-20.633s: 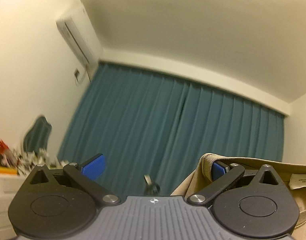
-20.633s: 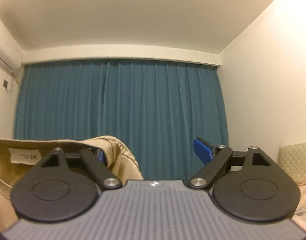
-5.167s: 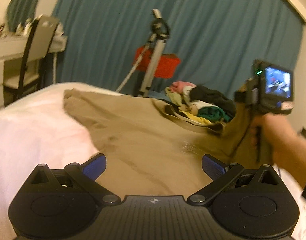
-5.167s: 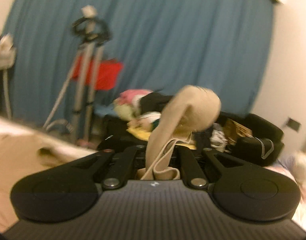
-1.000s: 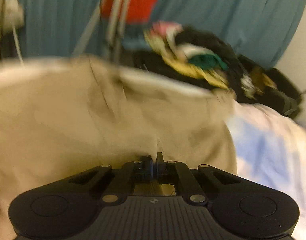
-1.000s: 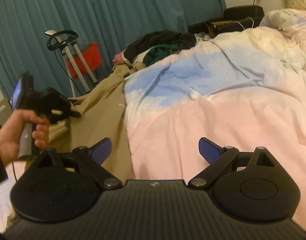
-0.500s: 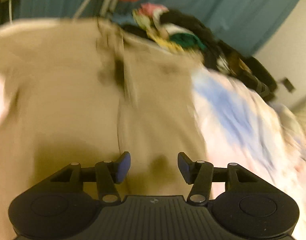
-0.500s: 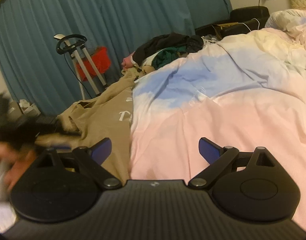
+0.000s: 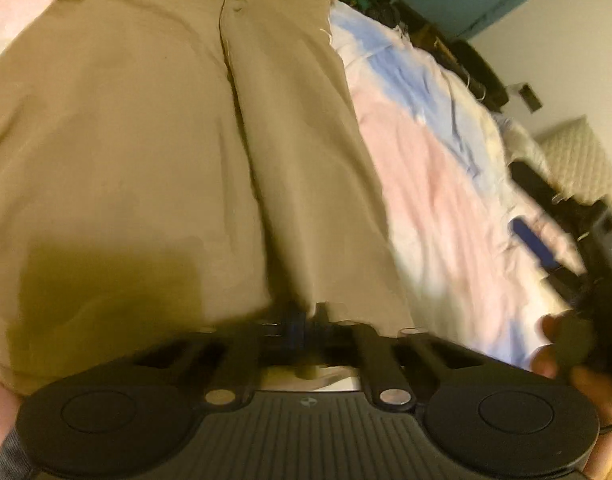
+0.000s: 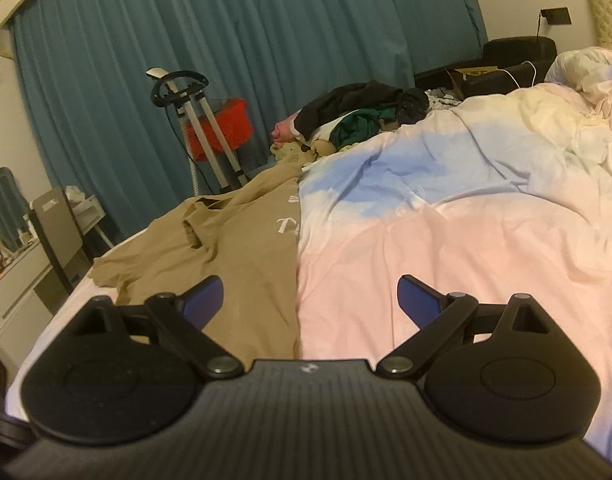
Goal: Fold clothes
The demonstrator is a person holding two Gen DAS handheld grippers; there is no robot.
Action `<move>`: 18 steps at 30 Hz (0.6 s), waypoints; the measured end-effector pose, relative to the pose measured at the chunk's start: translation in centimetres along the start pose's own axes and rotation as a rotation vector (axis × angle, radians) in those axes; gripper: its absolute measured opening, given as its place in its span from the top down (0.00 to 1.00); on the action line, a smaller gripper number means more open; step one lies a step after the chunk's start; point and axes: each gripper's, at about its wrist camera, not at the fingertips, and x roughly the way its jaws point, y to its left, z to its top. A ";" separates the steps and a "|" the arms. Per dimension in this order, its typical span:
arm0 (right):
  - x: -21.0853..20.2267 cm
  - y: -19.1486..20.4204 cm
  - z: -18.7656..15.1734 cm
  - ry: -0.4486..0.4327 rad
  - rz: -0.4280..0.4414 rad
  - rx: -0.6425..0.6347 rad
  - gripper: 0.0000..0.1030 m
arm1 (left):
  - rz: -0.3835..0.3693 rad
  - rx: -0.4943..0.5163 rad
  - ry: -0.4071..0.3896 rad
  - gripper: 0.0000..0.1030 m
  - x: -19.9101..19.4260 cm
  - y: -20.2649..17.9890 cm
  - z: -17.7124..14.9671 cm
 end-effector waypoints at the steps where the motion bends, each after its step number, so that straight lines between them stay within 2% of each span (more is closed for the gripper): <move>1: -0.6 0.2 0.0 -0.004 0.005 -0.003 0.08 | 0.024 0.028 -0.017 0.96 -0.3 -0.2 -0.6; 3: -1.9 0.7 -0.1 -0.012 0.014 -0.009 0.08 | 0.069 0.077 -0.041 0.95 -0.8 -0.8 -1.4; 5: -3.2 1.1 -0.2 -0.020 0.024 -0.016 0.08 | 0.094 0.112 -0.054 0.90 -1.6 -1.3 -1.9; 6: -3.9 1.3 -0.3 -0.023 0.028 -0.019 0.08 | 0.104 0.130 -0.057 0.79 -2.0 -1.7 -2.1; 7: -4.6 1.6 -0.2 -0.029 0.034 -0.023 0.08 | 0.121 0.160 -0.073 0.61 -2.8 -2.3 -2.2; 9: -6.3 2.6 0.3 -0.042 0.049 -0.043 0.08 | 0.157 0.220 -0.110 0.41 -4.5 -3.6 -2.4; 11: -8.0 3.6 1.0 -0.056 0.061 -0.068 0.08 | 0.179 0.265 -0.169 0.34 -6.4 -5.3 -2.3; 13: -9.7 4.5 1.9 -0.076 0.056 -0.089 0.08 | 0.192 0.298 -0.231 0.17 -9.0 -6.9 -2.7; 15: -11.4 5.4 2.9 -0.095 0.057 -0.094 0.08 | 0.210 0.320 -0.283 0.12 -11.1 -8.5 -2.9; 18: -13.9 6.9 4.4 -0.102 0.027 -0.084 0.08 | 0.244 0.317 -0.333 0.10 -14.1 -10.7 -2.7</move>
